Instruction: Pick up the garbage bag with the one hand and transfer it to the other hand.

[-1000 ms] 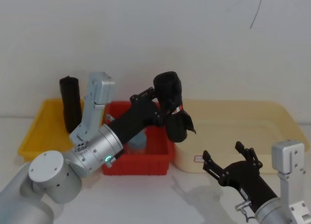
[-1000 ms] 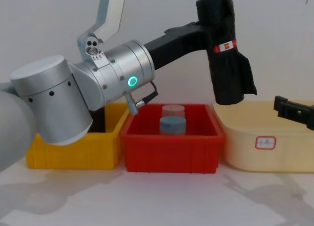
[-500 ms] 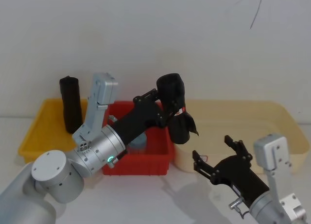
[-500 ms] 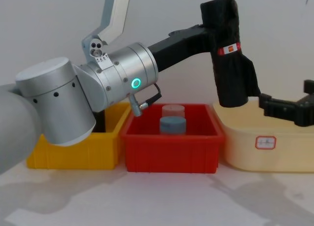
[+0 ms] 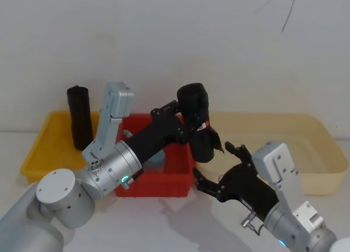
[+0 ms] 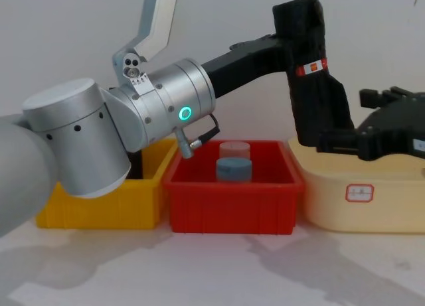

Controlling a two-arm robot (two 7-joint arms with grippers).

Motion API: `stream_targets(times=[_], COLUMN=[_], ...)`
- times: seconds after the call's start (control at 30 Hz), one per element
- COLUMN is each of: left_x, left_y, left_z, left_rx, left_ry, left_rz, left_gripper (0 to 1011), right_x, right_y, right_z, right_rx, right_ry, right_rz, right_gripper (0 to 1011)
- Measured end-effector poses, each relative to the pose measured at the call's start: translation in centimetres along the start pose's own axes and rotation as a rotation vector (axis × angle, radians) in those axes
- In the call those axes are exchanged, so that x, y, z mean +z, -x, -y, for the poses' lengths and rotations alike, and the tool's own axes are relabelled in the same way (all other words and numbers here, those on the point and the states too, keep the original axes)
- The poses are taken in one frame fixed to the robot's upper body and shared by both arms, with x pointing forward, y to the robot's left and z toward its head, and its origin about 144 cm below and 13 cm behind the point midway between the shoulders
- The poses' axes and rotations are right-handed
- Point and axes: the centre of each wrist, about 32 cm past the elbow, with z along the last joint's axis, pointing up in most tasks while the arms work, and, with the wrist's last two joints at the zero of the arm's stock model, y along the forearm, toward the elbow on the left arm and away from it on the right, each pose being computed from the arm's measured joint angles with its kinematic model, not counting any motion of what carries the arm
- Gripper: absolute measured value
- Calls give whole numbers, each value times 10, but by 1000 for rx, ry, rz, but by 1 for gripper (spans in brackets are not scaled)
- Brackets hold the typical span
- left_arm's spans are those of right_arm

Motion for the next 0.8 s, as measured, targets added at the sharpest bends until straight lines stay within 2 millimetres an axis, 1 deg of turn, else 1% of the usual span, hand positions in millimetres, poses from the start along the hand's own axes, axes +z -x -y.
stream_targets(times=[0.33,0.8], left_x=[0,0], left_y=[0,0], left_z=[0,0], left_rx=[-1,-2], left_ry=[0,0], left_rz=[-1,-1], left_gripper=[434,434], right_x=[2,-2], right_y=[-8,-20], right_z=[-15,-27], right_rx=[48,48], right_ry=[-28,-51], right_rz=[38,52], right_gripper=[1000,1000])
